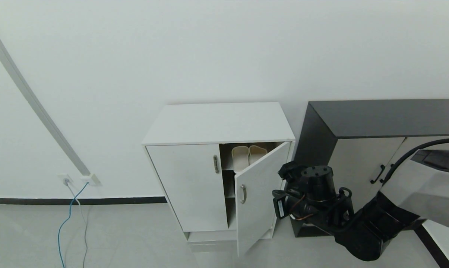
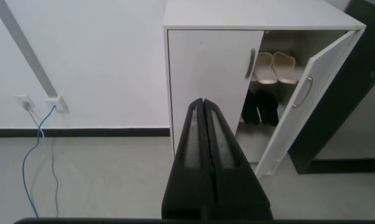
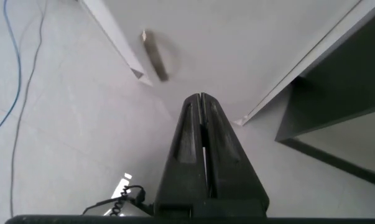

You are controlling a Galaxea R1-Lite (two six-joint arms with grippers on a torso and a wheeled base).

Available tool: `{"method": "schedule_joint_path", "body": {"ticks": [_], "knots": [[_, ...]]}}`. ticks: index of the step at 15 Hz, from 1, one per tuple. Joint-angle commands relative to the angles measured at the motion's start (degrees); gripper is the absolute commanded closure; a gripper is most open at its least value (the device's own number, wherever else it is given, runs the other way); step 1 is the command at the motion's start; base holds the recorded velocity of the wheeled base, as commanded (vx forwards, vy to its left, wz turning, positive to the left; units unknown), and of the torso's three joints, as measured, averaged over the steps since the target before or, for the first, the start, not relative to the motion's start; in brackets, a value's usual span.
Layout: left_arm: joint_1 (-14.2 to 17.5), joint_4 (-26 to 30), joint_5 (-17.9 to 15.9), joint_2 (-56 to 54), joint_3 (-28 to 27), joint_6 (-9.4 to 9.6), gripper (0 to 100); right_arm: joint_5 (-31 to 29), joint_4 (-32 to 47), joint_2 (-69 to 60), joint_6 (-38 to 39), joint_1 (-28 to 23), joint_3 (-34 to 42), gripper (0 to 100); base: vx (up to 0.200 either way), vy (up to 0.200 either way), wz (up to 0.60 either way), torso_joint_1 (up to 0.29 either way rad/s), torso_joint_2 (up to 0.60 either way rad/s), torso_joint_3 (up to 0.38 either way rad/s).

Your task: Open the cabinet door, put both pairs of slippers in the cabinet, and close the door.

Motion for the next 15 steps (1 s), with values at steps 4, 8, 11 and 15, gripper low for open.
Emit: {"method": "schedule_joint_path", "body": {"ticks": [4, 8, 11, 15], "knots": [[0.0, 0.0, 0.0, 0.0, 0.0, -0.02, 100, -0.1, -1.4, 0.0, -1.9, 0.6, 1.5, 100, 0.0, 0.0, 0.3, 0.002, 0.0, 0.0], [0.0, 0.0, 0.0, 0.0, 0.0, -0.02, 100, 0.9, -2.2, 0.0, -1.8, 0.5, 2.9, 100, 0.0, 0.0, 0.15, 0.002, 0.0, 0.001], [0.0, 0.0, 0.0, 0.0, 0.0, 0.07, 100, 1.3, -2.2, -0.1, -1.4, 0.4, 3.4, 100, 0.0, 0.0, 0.0, 0.0, 0.0, 0.0], [0.0, 0.0, -0.1, 0.0, 0.0, 0.15, 100, 0.5, -8.0, -0.7, -1.5, 0.7, 9.2, 100, 0.0, 0.0, 0.0, 0.0, 0.0, 0.0]]}}
